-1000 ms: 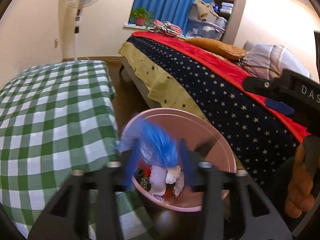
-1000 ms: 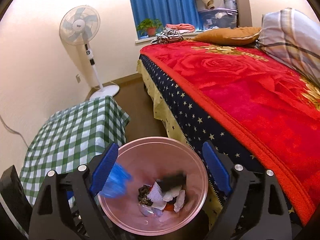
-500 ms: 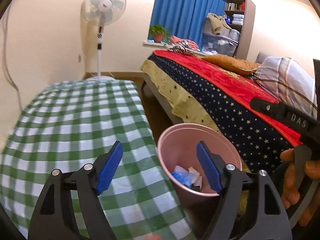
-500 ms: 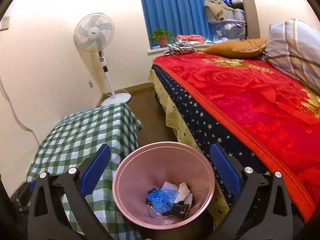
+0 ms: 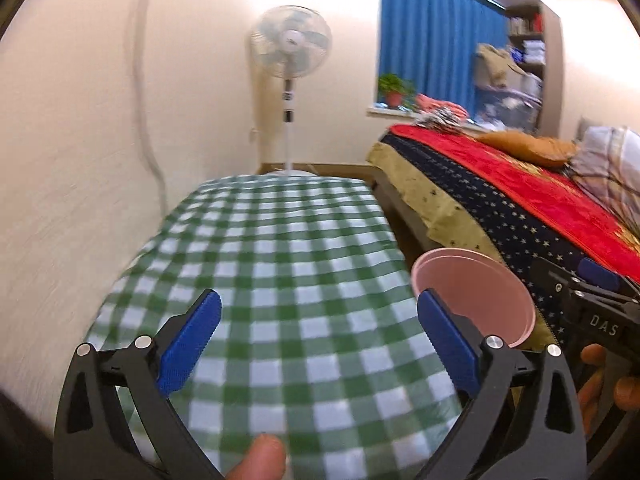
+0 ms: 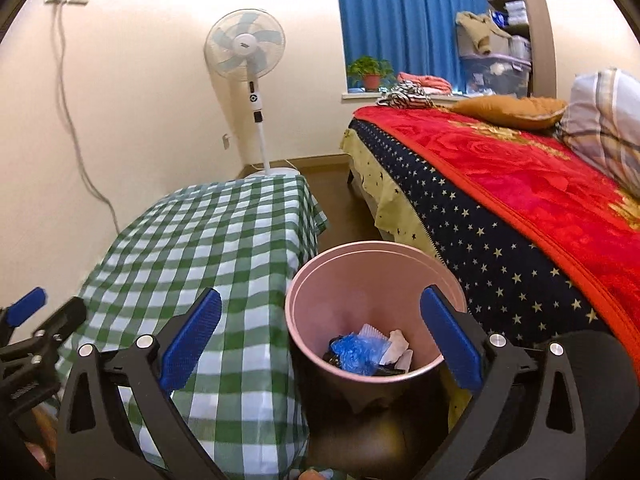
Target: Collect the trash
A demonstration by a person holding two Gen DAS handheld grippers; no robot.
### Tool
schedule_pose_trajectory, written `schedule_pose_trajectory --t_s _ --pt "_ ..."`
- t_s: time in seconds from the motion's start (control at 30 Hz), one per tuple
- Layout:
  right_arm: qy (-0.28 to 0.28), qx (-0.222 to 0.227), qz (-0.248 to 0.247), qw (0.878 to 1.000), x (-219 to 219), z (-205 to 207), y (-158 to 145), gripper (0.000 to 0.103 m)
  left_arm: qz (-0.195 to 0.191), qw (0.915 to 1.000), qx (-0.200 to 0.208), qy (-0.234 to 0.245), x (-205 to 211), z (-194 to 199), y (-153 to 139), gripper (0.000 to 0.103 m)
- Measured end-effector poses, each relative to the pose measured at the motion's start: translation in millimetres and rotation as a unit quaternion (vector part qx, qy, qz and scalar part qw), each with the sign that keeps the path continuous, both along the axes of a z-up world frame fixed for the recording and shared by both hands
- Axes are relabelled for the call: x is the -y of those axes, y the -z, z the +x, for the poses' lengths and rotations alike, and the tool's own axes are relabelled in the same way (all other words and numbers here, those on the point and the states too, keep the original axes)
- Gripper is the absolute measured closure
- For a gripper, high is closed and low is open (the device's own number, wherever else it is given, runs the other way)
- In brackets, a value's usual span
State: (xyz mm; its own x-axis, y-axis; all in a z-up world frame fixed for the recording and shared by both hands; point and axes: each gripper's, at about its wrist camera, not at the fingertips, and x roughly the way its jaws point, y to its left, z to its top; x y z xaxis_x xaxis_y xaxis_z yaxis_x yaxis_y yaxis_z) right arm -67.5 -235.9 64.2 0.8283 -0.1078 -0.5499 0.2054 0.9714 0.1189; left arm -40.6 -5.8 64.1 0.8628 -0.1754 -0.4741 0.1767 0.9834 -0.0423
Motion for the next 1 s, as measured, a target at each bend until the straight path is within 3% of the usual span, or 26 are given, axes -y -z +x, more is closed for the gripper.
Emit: schedule_pose_trajectory --t_s 0.3,1.0 --pt "-0.014 -0.018 -0.040 0.999 -34 -10 20 0.005 -0.004 0.9986 -0.010 -0.051 -19 -10 25 0.008" --pt "-0.006 -0.027 -0.043 0.999 -32 -1 27 0.005 -0.013 0.9983 -0.025 -0.050 -18 -6 38 0.008"
